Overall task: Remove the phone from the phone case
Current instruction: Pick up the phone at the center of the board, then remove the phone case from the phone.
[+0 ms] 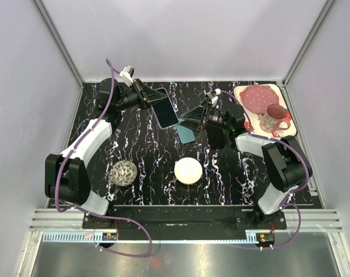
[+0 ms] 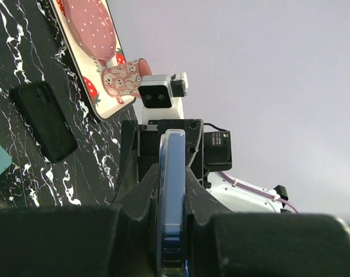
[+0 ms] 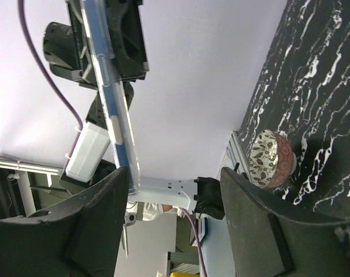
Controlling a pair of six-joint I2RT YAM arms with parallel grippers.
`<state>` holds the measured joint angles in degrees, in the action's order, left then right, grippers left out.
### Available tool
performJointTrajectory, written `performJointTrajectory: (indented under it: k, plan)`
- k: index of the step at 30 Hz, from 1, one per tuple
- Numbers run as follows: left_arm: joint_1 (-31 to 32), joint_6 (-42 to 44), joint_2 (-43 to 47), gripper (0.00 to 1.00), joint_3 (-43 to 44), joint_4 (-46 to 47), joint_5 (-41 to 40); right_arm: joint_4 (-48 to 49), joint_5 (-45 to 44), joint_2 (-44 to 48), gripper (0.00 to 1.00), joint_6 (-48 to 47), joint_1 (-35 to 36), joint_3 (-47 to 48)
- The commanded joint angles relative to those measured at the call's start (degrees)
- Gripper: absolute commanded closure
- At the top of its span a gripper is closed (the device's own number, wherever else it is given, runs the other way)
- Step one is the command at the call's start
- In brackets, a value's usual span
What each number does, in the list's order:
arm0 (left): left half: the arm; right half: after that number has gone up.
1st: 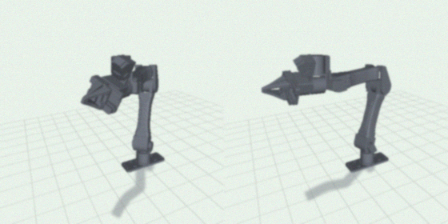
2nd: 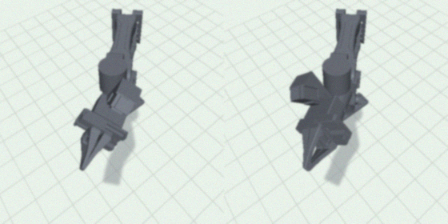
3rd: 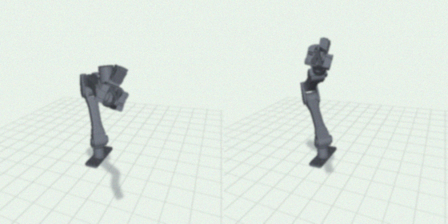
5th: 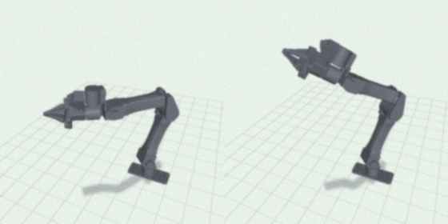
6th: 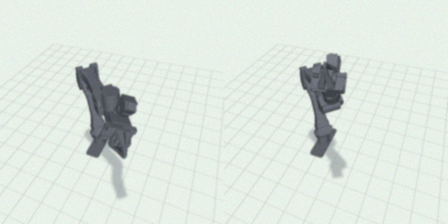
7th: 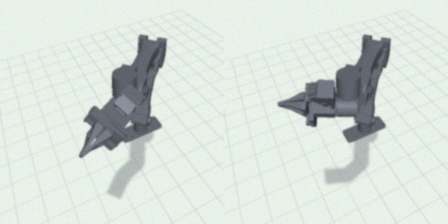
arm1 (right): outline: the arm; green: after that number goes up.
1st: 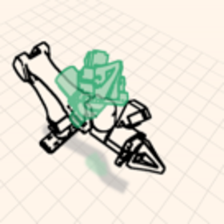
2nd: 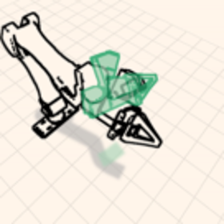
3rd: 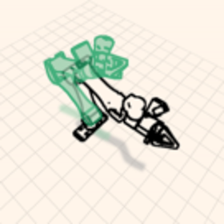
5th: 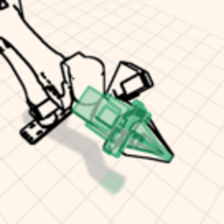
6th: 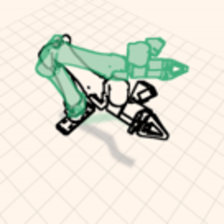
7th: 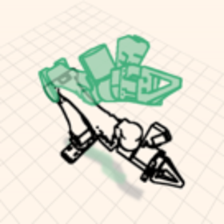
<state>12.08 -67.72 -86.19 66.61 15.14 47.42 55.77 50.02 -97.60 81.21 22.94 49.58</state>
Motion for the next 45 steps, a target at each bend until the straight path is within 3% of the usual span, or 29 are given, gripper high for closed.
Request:
performJointTrajectory:
  k: [1, 5, 10, 19, 21, 22, 24, 28, 31, 35, 41, 44, 45]
  plan:
    - [-0.2, -2.1, 2.7, 1.00, 0.7, 4.1, -1.0, 9.7, -1.9, 0.9, 0.32, 4.0, 0.6, -0.3]
    - [-0.2, -3.1, 2.3, 1.00, 0.3, 5.3, -0.9, 15.9, -1.8, 1.4, 0.31, 6.2, 1.1, -0.9]
    - [-0.3, -4.6, 1.8, 1.00, -0.1, 7.4, -0.7, 13.4, -1.1, 2.0, 0.30, 4.5, 2.7, 0.0]
    - [-0.3, -5.2, 2.3, 1.00, -1.1, 8.5, -1.1, 12.3, 0.3, -0.1, 0.42, 4.4, 4.9, 4.6]
    - [-0.3, -5.2, 2.3, 1.00, -1.3, 8.5, -1.2, 11.8, 0.2, -0.7, 0.50, 4.4, 5.4, 6.0]
    - [-0.3, -5.3, 2.2, 1.00, -1.3, 8.6, -1.2, 12.1, 0.2, -1.2, 0.61, 4.5, 5.8, 6.4]
    - [-0.3, -5.5, 2.2, 1.00, -1.5, 9.0, -1.2, 12.5, -0.4, -1.7, 1.00, 5.0, 6.0, 7.0]
    - [-0.4, -8.5, 2.5, 1.00, -2.8, 12.7, -0.8, 16.6, -2.2, -3.8, 1.00, 7.8, 6.1, 6.8]
    - [-0.2, -13.1, 3.0, 0.80, -5.8, 18.3, -1.0, 20.1, -4.7, -5.7, 1.00, 10.5, 6.1, 6.2]
    - [-0.2, -20.1, 3.9, 0.64, -12.1, 28.9, -2.2, 21.2, -6.6, -7.3, 1.00, 11.5, 6.1, 6.4]
    - [0.9, -22.3, 4.3, 0.82, -14.1, 33.2, -2.0, 21.4, -6.6, -8.7, 1.00, 11.7, 6.1, 7.5]
    - [0.9, -22.0, 4.1, 1.00, -13.2, 32.2, -2.2, 21.3, -6.6, -8.7, 1.00, 11.5, 6.1, 7.1]
    - [0.9, -21.9, 4.0, 1.00, -12.9, 32.1, -2.2, 21.1, -6.7, -8.6, 1.00, 11.5, 6.1, 6.8]
